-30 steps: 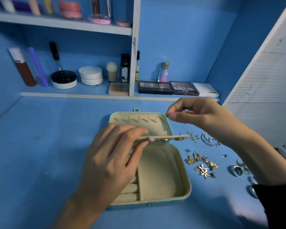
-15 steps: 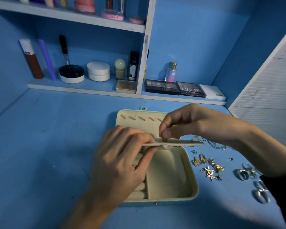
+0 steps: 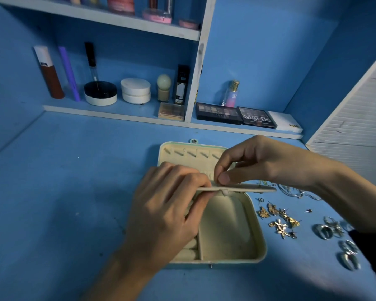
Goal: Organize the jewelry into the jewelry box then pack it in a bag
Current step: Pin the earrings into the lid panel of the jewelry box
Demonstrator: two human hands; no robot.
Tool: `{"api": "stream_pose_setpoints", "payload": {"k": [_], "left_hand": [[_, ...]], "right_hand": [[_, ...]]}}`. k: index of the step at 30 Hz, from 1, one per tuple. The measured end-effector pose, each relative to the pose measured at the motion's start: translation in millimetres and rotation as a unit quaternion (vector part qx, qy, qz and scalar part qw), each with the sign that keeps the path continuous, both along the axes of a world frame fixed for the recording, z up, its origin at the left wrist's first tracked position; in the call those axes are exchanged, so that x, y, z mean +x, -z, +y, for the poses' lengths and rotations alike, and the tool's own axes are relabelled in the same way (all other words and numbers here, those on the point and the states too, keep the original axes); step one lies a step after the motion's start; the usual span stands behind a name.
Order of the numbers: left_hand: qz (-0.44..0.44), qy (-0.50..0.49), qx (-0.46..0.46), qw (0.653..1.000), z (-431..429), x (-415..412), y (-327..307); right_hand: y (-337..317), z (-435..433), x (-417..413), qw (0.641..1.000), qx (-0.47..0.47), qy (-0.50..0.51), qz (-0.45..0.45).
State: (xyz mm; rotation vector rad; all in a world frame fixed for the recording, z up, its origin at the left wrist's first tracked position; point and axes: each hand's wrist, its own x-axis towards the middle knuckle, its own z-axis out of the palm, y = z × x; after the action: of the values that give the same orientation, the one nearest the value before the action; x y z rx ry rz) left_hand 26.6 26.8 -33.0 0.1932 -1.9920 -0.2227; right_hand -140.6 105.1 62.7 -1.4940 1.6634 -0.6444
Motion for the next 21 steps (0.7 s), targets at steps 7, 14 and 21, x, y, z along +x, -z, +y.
{"api": "stream_pose_setpoints", "payload": {"k": [7,14,21], "left_hand": [[-0.006,0.004,-0.006,1.0,-0.2,0.0,0.6],[-0.007,0.007,-0.007,1.0,0.0,0.4,0.2],[-0.007,0.003,-0.012,1.0,0.6,0.5,0.4]], "right_hand": [[-7.9,-1.6,0.6,0.998,0.032,-0.043,0.035],[-11.1,-12.5,-4.2,0.994,0.051,-0.073,0.054],[-9.9,-19.7,-2.0,0.987,0.054,-0.096,0.116]]}}
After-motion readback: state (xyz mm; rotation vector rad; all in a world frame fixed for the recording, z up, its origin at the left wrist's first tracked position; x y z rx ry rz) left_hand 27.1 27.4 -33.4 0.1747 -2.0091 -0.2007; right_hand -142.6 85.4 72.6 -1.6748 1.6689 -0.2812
